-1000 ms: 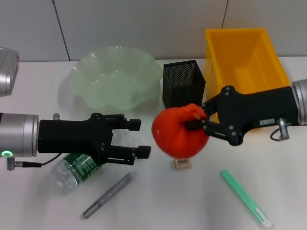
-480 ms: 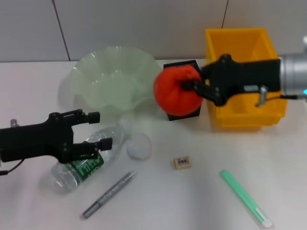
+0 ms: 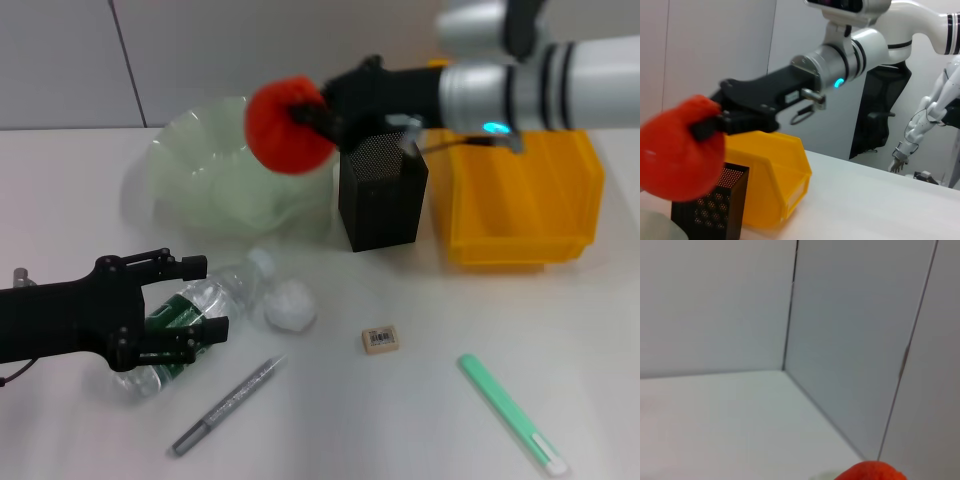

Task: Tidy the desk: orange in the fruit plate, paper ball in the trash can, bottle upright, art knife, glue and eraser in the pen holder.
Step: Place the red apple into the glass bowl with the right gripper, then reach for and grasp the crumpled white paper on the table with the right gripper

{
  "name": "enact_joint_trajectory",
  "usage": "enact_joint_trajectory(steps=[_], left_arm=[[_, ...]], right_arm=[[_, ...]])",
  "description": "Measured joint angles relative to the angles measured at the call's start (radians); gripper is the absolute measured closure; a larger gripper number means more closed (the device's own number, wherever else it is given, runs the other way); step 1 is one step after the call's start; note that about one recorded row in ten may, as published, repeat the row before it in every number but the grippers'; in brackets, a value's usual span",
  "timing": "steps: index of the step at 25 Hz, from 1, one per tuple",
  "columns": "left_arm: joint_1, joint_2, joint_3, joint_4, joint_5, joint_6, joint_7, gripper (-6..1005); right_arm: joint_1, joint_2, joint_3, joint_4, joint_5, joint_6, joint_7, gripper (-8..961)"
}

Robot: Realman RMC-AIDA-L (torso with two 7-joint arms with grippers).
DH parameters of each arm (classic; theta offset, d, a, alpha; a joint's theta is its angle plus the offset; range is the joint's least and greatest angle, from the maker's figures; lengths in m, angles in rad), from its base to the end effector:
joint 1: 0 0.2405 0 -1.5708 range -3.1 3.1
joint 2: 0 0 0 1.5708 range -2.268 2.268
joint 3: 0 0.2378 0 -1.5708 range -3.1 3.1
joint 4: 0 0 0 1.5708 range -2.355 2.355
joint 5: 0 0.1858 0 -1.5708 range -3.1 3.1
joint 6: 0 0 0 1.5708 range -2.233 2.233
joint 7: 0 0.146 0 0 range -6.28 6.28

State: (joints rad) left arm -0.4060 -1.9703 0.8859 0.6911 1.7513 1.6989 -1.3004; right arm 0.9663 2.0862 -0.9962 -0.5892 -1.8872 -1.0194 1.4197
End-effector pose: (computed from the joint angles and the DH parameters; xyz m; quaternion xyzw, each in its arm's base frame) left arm -0.2424 0.2752 0.0402 -0.9445 -0.1503 -0.2727 0.1046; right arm 0.0943 0.4172 -0.0274 -0.9590 0.0539 0.1700 0.2204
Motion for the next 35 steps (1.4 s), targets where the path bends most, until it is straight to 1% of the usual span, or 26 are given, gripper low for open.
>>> enact_joint_trajectory(steps=[3,4,5,6,8,9,10,14,17,19,24,28,33,34,35], left_arm=[[0.002,0.000,0.000,0.000,0.001,-0.006,0.000,170],[0.003,-0.002,0.000,-0.001,0.001,-0.007,0.000,170],[0.004,-0.002,0.000,-0.001,0.002,-0.007,0.000,171],[0.004,-0.003,0.001,-0.001,0.002,-0.007,0.000,171],[0.004,-0.004,0.001,-0.001,0.002,-0.007,-0.002,171],[0.004,-0.004,0.002,-0.001,0.003,-0.007,-0.004,171],[0.004,-0.005,0.003,-0.001,0.006,-0.005,-0.007,172],[0.006,-0.011,0.002,-0.001,0.012,-0.002,-0.009,172],[0.008,-0.017,0.004,-0.001,0.012,0.000,-0.009,173],[0.011,-0.021,0.008,-0.001,0.012,0.002,-0.009,173],[0.023,-0.024,0.010,-0.001,0.012,0.016,-0.012,175],[0.030,-0.025,0.009,-0.001,0.012,0.017,-0.012,175],[0.034,-0.025,0.009,-0.001,0.011,0.021,-0.017,176],[0.035,-0.025,0.008,-0.001,0.011,0.023,-0.019,177],[0.035,-0.025,0.008,-0.001,0.011,0.023,-0.019,177]], right_arm=[[0.032,0.001,-0.093,0.039,0.108,0.120,-0.017,878],[0.045,0.003,-0.162,0.054,0.179,0.205,-0.019,877],[0.045,0.003,-0.162,0.054,0.179,0.205,-0.019,876],[0.048,0.003,-0.187,0.056,0.200,0.234,-0.019,876],[0.052,0.003,-0.250,0.060,0.249,0.297,-0.019,874],[0.054,0.004,-0.303,0.063,0.290,0.334,-0.025,874],[0.054,0.004,-0.303,0.063,0.290,0.334,-0.025,873],[0.061,0.006,-0.357,0.081,0.379,0.367,-0.059,870],[0.071,0.006,-0.359,0.086,0.389,0.369,-0.060,868],[0.093,0.006,-0.360,0.109,0.393,0.382,-0.060,802],[0.113,0.006,-0.356,0.137,0.398,0.420,-0.060,625],[0.107,0.006,-0.352,0.133,0.402,0.424,-0.060,448],[0.096,0.006,-0.351,0.125,0.413,0.422,-0.060,302],[0.079,0.005,-0.354,0.103,0.414,0.405,-0.050,272],[0.079,0.005,-0.354,0.103,0.414,0.405,-0.050,243]])
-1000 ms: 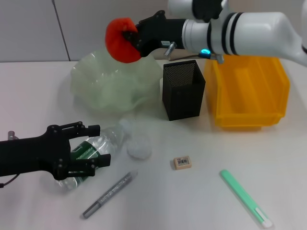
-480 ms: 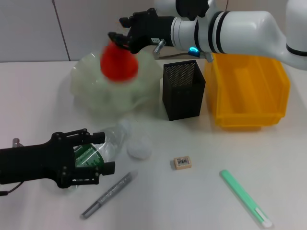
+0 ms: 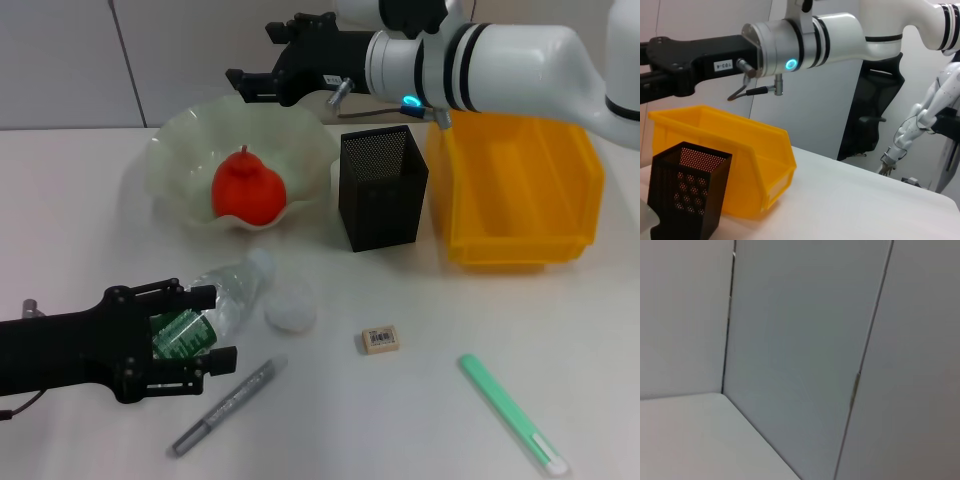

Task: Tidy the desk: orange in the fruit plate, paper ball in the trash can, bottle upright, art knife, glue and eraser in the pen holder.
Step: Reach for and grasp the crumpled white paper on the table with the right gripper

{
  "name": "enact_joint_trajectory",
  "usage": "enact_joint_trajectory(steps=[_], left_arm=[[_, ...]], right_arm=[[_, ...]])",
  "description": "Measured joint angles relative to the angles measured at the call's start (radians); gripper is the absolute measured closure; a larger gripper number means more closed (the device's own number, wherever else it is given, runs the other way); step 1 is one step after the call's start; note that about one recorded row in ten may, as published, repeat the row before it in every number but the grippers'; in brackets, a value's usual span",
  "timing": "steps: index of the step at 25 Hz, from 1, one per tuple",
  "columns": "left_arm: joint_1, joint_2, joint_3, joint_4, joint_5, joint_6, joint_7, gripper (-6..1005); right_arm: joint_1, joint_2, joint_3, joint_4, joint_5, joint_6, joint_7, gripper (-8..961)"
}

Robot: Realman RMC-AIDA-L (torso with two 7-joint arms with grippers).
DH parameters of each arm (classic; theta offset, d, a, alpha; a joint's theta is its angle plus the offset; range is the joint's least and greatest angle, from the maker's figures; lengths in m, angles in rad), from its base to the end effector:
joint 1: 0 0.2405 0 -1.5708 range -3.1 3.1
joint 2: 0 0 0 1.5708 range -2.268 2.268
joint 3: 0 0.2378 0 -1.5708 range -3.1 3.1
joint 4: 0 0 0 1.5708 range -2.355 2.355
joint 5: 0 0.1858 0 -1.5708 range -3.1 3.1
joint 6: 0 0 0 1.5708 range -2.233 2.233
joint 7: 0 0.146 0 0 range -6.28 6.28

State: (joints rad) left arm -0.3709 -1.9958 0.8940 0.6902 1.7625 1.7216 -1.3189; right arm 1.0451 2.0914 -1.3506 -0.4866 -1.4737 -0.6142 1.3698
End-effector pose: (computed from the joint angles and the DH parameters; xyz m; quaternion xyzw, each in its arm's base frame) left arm -0.2460 0.2604 0.0299 -0.9400 -0.1752 -0.2804 0.0845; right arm 0.0647 0.4395 -0.0525 -0.9323 0.0771 0.1785 0.3051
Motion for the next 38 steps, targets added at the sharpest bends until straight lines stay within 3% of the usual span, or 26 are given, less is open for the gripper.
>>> enact_joint_trajectory(steps=[3,4,5,8,9,10,14,19,24,31,32,38], left_arm=[[0.002,0.001,-0.005,0.000,0.000,0.014,-0.001,177],[0.003,0.004,-0.006,0.001,0.000,0.032,-0.002,178],[0.003,0.004,-0.006,0.001,0.000,0.032,-0.002,178],[0.002,0.007,-0.006,0.001,0.000,0.050,-0.004,178],[0.001,0.008,-0.006,0.001,0.000,0.053,-0.004,179],[0.001,0.008,-0.006,0.001,0.000,0.053,-0.004,179],[0.000,0.009,-0.006,0.001,0.000,0.053,-0.004,180],[-0.006,0.009,0.001,0.001,0.001,0.054,-0.003,181],[-0.011,0.009,0.002,0.004,0.025,0.055,0.005,182],[-0.011,0.014,0.003,0.007,0.057,0.072,0.003,183],[-0.011,0.023,0.005,0.002,0.059,0.076,0.000,183],[-0.008,0.024,0.005,0.001,0.059,0.078,0.001,185]], right_arm=[[-0.064,-0.009,-0.009,-0.080,-0.022,-0.078,0.085,202],[-0.117,-0.017,-0.009,-0.154,-0.073,-0.140,0.178,196],[-0.117,-0.017,-0.009,-0.154,-0.073,-0.140,0.178,189],[-0.232,-0.029,0.000,-0.344,-0.248,-0.273,0.376,179],[-0.302,-0.031,0.004,-0.465,-0.346,-0.354,0.475,181],[-0.302,-0.031,0.004,-0.465,-0.346,-0.354,0.475,183],[-0.421,-0.028,0.074,-0.700,-0.518,-0.572,0.638,192],[-0.389,-0.033,0.126,-0.745,-0.633,-0.771,0.773,203],[-0.320,-0.021,0.117,-0.745,-0.777,-0.850,0.877,214],[-0.212,-0.014,0.086,-0.642,-0.862,-0.867,0.957,229],[-0.175,-0.014,0.061,-0.582,-0.863,-0.842,0.960,231],[-0.091,-0.009,-0.063,-0.423,-0.864,-0.708,1.010,244]])
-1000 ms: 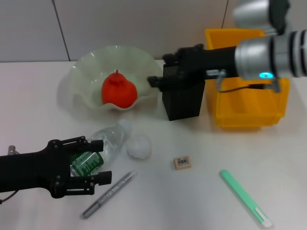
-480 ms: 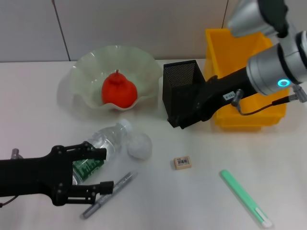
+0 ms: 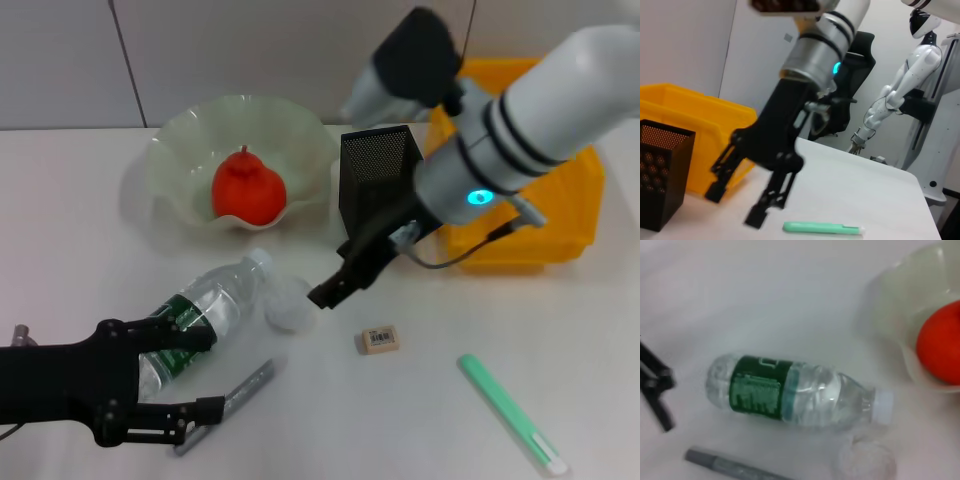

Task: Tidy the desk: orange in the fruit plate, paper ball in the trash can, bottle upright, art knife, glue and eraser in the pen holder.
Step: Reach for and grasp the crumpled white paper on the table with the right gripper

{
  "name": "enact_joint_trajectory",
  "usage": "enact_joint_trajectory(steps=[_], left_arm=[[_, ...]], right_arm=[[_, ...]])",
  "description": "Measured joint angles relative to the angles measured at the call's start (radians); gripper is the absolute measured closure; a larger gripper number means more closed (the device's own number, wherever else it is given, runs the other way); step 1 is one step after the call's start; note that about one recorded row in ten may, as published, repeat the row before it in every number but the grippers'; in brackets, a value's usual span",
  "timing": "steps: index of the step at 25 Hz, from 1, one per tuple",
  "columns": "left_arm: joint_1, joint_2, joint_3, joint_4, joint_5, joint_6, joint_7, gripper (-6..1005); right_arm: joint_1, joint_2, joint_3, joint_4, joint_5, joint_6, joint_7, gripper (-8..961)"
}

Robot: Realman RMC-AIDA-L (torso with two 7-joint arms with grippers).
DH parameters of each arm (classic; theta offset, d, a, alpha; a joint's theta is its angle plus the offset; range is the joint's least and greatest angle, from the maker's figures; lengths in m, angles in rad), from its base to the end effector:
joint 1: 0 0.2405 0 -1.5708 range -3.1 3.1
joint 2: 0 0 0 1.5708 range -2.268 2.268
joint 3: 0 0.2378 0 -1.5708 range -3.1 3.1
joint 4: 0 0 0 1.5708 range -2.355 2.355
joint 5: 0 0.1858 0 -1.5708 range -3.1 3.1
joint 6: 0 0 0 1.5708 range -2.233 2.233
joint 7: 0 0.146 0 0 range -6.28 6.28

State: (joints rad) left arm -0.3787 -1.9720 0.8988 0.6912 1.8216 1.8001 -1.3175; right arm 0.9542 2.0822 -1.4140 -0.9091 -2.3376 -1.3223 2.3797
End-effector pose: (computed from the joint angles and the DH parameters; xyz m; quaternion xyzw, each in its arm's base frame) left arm -0.2480 0.2500 0.0339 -0.9509 -0.1624 -0.2604 0.0404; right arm 0.0989 0.3628 -0.0526 -0.9663 0.2205 -0.0965 0.0913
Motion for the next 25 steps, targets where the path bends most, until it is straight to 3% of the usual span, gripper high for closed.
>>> enact_joint_trajectory(steps=[6,16,25], left_arm=[[0.010,0.000,-0.003,0.000,0.015,0.011,-0.003,186],[0.012,-0.007,-0.008,-0.001,0.023,0.015,-0.004,188],[0.017,-0.009,-0.009,-0.001,0.023,0.010,-0.005,190]], right_arm=[[0.041,0.008,-0.173,0.076,0.014,0.202,0.070,257],[0.085,0.010,-0.258,0.166,0.073,0.266,0.077,278],[0.081,0.010,-0.343,0.185,0.138,0.330,0.072,298]])
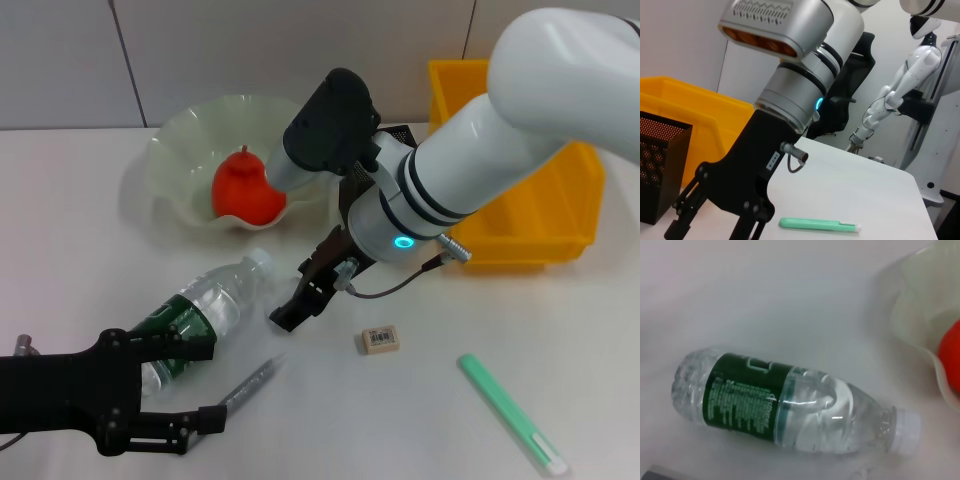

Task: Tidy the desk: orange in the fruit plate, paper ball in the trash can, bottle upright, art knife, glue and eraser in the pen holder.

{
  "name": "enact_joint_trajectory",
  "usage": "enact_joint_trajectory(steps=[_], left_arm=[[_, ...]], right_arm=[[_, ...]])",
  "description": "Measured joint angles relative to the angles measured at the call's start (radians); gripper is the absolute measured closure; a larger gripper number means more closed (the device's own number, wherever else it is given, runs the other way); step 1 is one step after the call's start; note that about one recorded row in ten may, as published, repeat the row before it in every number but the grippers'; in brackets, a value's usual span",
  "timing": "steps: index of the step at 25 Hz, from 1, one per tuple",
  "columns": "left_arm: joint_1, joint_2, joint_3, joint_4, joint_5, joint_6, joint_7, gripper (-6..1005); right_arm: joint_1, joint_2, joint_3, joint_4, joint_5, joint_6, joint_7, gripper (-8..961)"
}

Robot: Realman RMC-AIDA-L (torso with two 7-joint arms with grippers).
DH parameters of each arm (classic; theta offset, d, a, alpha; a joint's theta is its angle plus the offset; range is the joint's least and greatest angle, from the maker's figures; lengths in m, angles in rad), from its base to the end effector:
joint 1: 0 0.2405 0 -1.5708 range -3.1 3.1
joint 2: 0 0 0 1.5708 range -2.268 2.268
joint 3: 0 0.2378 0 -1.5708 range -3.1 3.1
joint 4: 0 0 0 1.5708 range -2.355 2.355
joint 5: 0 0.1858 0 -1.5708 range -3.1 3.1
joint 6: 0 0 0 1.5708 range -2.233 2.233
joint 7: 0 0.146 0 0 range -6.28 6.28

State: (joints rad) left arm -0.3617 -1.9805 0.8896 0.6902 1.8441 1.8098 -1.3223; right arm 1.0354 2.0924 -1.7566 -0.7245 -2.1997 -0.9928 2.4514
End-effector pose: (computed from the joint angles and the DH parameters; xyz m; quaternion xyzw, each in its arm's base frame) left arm -0.2523 0.2429 0.0309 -0.9494 -0.1754 -0.2583 0.0343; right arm 0.0963 0.3618 -0.1047 -0.9679 0.1857 -0.1157 0.1238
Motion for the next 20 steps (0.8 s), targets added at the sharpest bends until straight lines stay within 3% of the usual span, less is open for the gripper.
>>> enact_joint_trajectory(steps=[14,20], left_arm=[[0.005,0.010,-0.004,0.000,0.000,-0.009,0.000,193],[0.006,0.010,-0.005,0.000,0.000,-0.024,0.000,194]], right_arm=[[-0.006,0.000,-0.080,0.048,0.059,0.105,-0.015,328],[-0.010,-0.001,-0.088,0.036,0.066,0.100,-0.027,390]])
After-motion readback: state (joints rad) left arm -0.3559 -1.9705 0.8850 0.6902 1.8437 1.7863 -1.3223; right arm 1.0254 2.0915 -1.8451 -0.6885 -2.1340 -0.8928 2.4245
